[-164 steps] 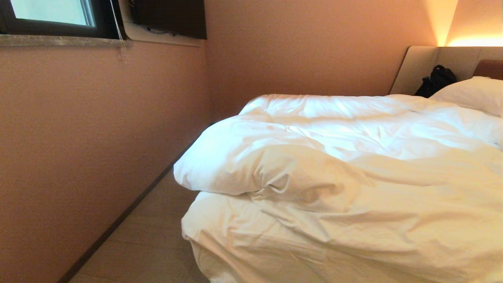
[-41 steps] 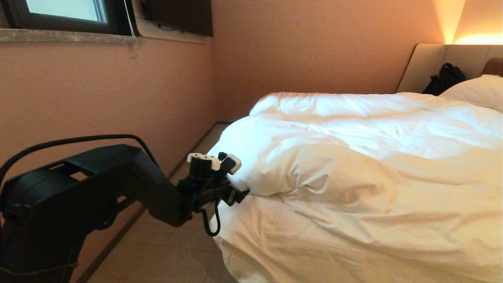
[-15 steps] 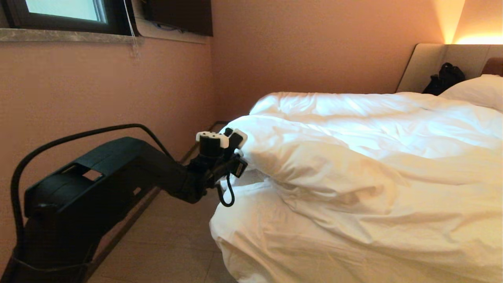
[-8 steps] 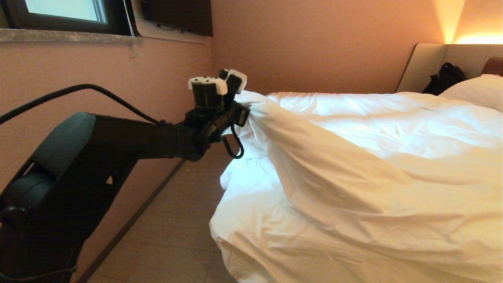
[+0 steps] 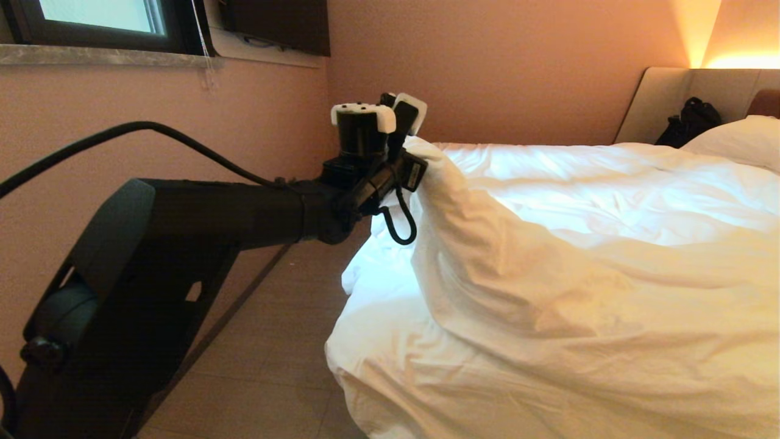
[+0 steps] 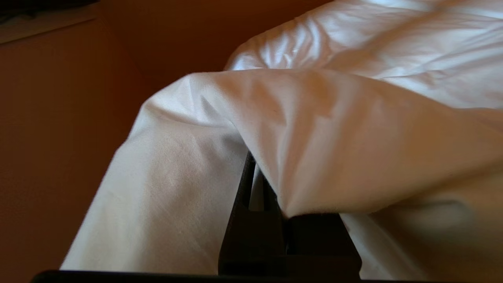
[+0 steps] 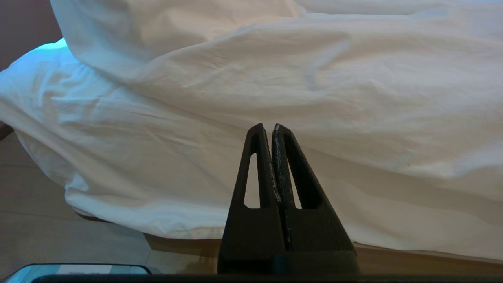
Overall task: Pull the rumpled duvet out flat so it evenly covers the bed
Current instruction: Flatten the corners of the folded blanket
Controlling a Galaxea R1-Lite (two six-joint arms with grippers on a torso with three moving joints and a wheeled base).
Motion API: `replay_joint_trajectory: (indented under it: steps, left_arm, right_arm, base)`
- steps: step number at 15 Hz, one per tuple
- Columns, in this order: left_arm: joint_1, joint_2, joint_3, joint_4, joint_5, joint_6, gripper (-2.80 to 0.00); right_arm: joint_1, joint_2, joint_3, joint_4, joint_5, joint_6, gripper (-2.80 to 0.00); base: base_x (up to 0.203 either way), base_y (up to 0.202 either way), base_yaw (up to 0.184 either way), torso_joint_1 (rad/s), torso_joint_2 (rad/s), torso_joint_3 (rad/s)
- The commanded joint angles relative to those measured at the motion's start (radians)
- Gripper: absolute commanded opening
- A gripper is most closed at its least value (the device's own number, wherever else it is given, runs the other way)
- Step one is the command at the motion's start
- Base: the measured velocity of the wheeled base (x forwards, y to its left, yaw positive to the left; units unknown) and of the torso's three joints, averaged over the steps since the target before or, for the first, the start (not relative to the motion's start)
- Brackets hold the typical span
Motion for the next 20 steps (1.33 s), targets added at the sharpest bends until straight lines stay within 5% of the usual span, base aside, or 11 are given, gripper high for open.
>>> replay_joint_trajectory:
  steps: [1, 7, 16, 17, 20]
  left_arm:
    - [-0.046, 0.032, 0.001, -0.002, 0.000, 0.001, -2.80]
    - [-0.177, 0.161, 0.001, -0.017, 0.006, 0.002, -2.80]
    - [-0.194, 0.185, 0.015, -0.044, 0.019, 0.065, -2.80]
    - [-0.198, 0.180, 0.015, -0.044, 0.019, 0.067, 0.00]
    - [-0.204, 0.141, 0.015, -0.043, 0.032, 0.065, 0.00]
  right_arm:
    - [0.000, 0.001, 0.000, 0.000, 0.000, -0.001, -2.80]
    - [0.000, 0.001, 0.000, 0.000, 0.000, 0.000, -2.80]
    - [0.000, 0.001, 0.000, 0.000, 0.000, -0.001, -2.80]
    - [0.000, 0.001, 0.000, 0.000, 0.000, -0.001, -2.80]
    - [0.000, 0.001, 0.000, 0.000, 0.000, 0.000, -2.80]
  base:
    - [0.000, 0.000, 0.000, 0.000, 0.00, 0.000]
    - [0.000, 0.000, 0.000, 0.000, 0.00, 0.000]
    - [0.000, 0.000, 0.000, 0.000, 0.00, 0.000]
    - [0.000, 0.000, 0.000, 0.000, 0.00, 0.000]
    - [0.000, 0.000, 0.000, 0.000, 0.00, 0.000]
